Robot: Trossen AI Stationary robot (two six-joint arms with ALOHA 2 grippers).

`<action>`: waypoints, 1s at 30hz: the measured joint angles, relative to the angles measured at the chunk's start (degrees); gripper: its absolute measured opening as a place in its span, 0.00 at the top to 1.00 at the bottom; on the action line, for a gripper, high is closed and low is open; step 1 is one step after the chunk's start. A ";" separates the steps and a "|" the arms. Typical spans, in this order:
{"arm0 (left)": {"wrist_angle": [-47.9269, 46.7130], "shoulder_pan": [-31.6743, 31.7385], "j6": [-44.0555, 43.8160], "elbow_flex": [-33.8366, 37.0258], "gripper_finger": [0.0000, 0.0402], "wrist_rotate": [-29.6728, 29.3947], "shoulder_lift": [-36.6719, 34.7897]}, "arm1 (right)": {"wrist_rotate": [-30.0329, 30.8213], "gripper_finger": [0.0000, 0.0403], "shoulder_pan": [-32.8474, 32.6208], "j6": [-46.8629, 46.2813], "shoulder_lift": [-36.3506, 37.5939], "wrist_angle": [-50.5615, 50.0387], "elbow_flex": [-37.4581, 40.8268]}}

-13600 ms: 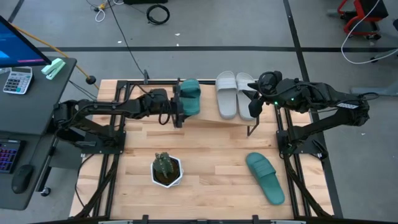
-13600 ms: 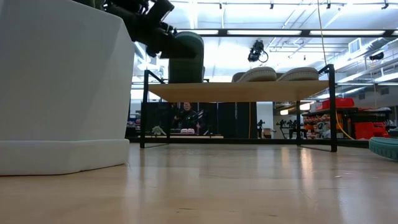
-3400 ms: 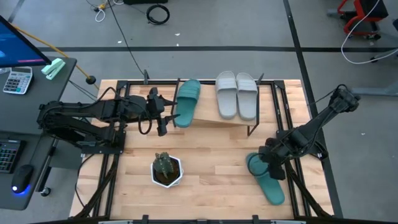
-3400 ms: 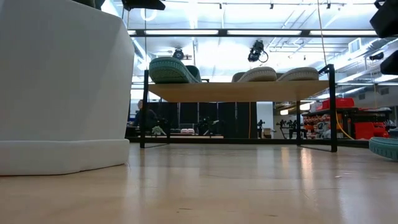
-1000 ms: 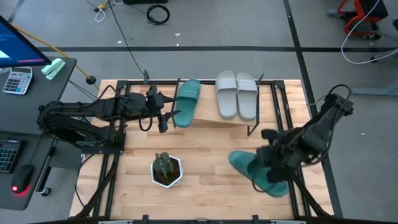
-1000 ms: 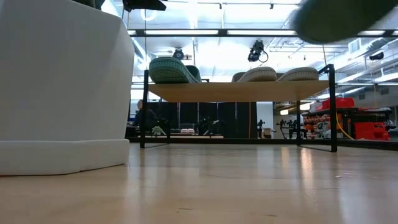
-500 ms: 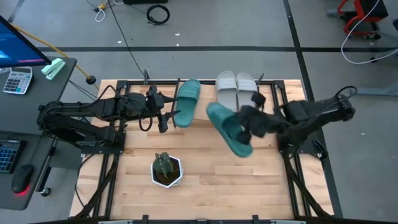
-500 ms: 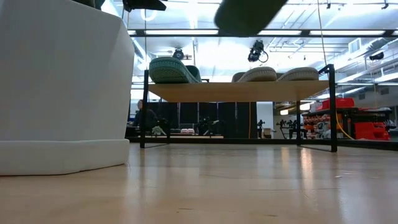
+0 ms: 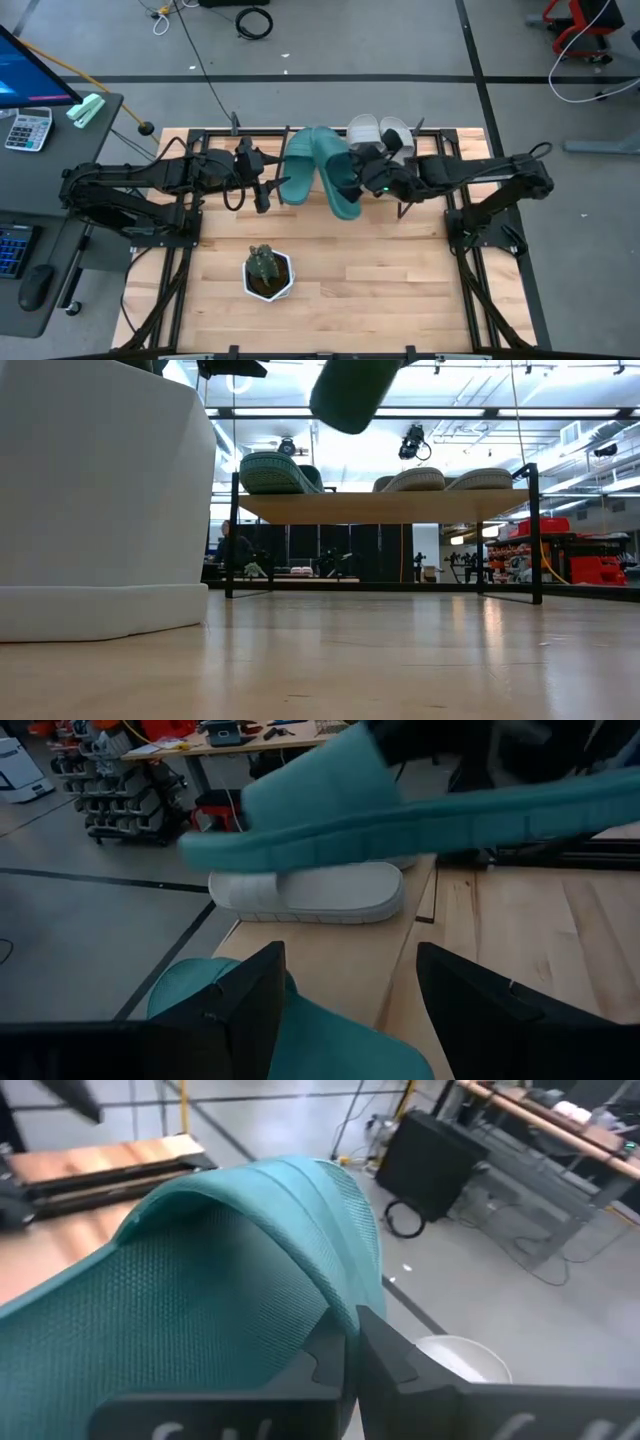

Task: Pick and place slides into the shelf
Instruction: Put the green slide on the shelf

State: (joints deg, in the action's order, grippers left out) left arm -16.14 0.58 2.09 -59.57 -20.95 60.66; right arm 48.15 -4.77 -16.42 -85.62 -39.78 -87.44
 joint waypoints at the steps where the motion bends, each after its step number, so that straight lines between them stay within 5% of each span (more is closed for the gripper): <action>1: 0.00 0.00 0.00 0.00 0.42 0.00 0.00 | 0.56 0.98 0.33 0.00 -0.65 1.08 0.00; 10: -0.04 0.00 0.04 0.00 0.42 0.00 0.00 | 2.75 0.98 5.18 -0.41 -6.19 8.42 0.00; 30: -0.51 0.00 0.11 0.00 0.42 0.00 0.02 | -1.17 0.98 12.95 -5.42 -11.00 7.53 4.40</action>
State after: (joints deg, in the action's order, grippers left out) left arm -16.65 0.58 2.20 -59.57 -20.95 60.69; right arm 46.98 8.19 -21.85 -96.62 -32.25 -83.04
